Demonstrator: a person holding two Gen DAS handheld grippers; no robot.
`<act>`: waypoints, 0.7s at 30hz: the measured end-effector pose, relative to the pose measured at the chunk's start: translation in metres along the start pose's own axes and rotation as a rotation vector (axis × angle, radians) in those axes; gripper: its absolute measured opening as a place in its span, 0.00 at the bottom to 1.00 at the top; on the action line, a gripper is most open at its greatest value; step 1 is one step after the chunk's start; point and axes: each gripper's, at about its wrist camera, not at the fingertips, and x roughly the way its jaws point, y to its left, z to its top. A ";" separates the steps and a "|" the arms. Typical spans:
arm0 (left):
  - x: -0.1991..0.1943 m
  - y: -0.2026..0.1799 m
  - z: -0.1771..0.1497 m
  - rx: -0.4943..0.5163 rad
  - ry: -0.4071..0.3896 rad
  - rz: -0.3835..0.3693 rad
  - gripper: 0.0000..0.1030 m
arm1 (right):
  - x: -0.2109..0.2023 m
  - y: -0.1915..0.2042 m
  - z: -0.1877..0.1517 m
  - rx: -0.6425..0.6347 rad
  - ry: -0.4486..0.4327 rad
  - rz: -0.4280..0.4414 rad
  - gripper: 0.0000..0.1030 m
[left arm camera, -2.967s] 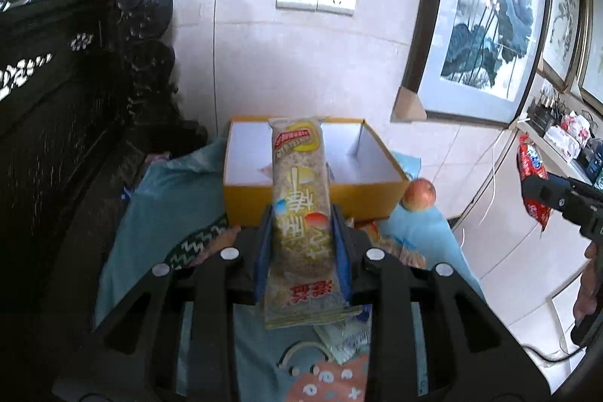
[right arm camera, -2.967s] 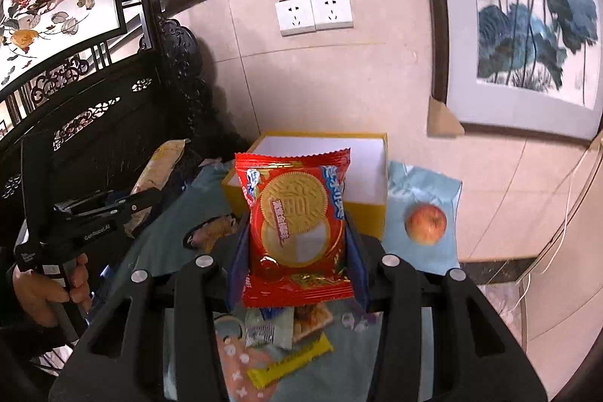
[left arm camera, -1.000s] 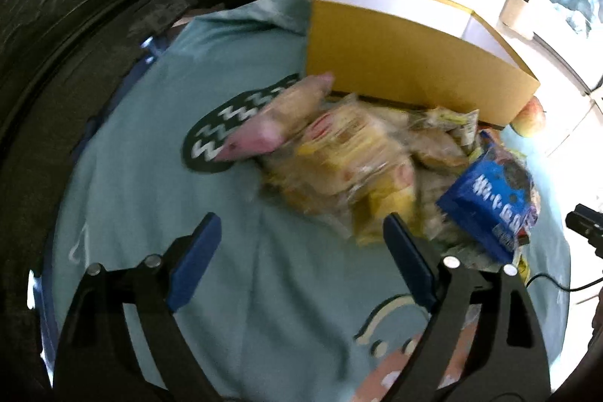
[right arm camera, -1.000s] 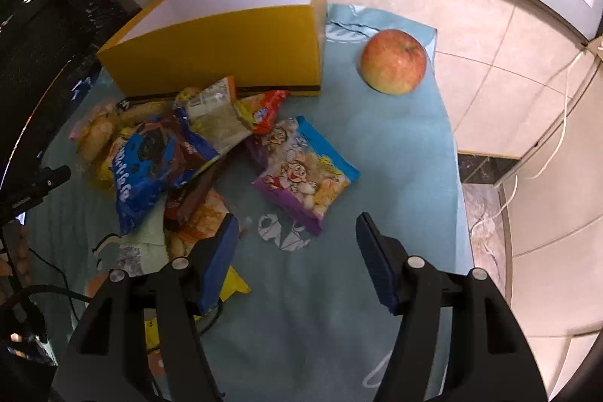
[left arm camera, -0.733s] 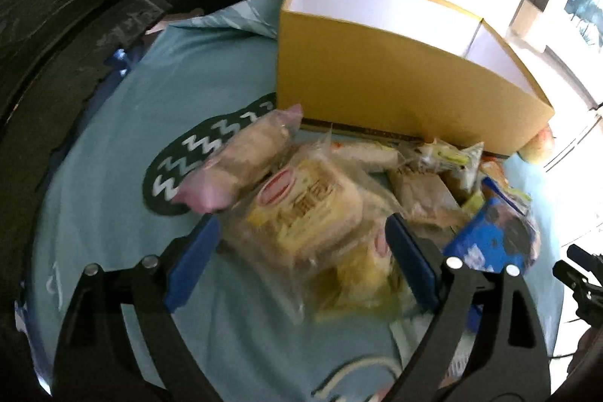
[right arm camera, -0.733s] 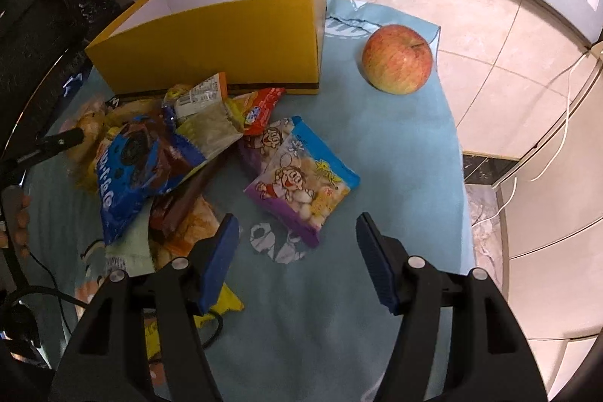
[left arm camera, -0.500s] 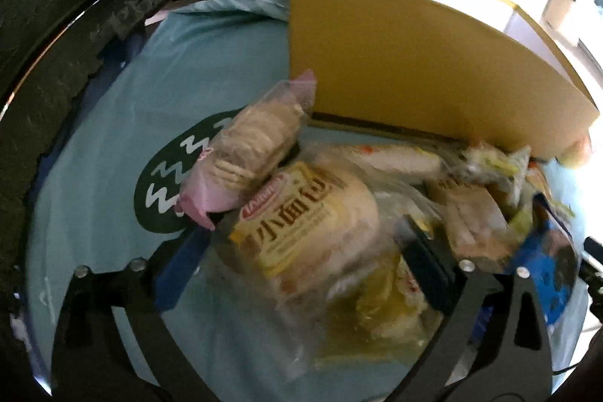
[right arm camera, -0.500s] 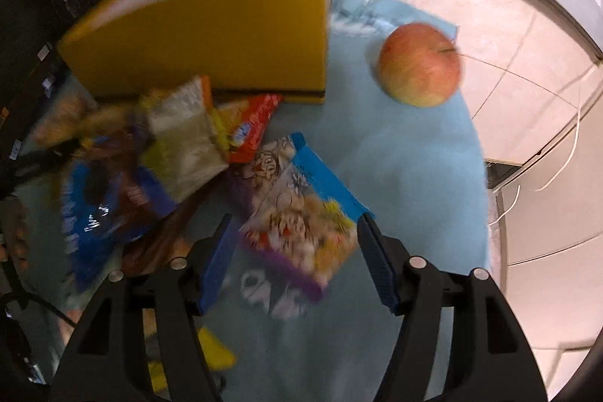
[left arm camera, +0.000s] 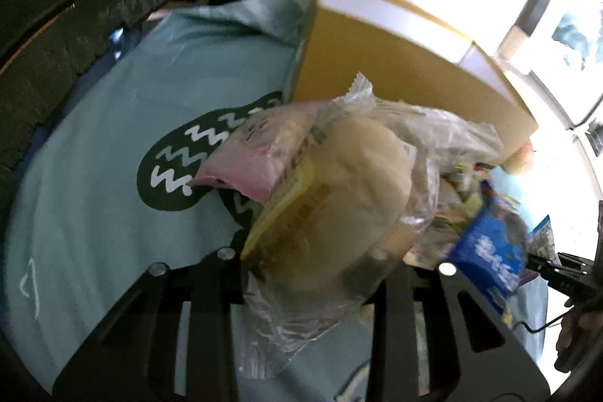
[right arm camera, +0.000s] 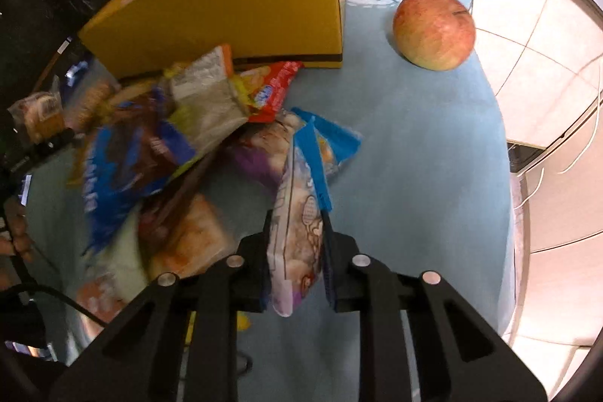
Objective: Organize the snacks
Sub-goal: 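Grasp the large bread bun bag with left tool while right tool grasps purple-blue candy bag, then lift both bags over the yellow box and open both tools to drop them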
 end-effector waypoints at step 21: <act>-0.111 -0.032 -0.009 0.072 -0.139 -0.121 0.30 | -0.094 0.005 -0.013 0.054 -0.167 0.108 0.21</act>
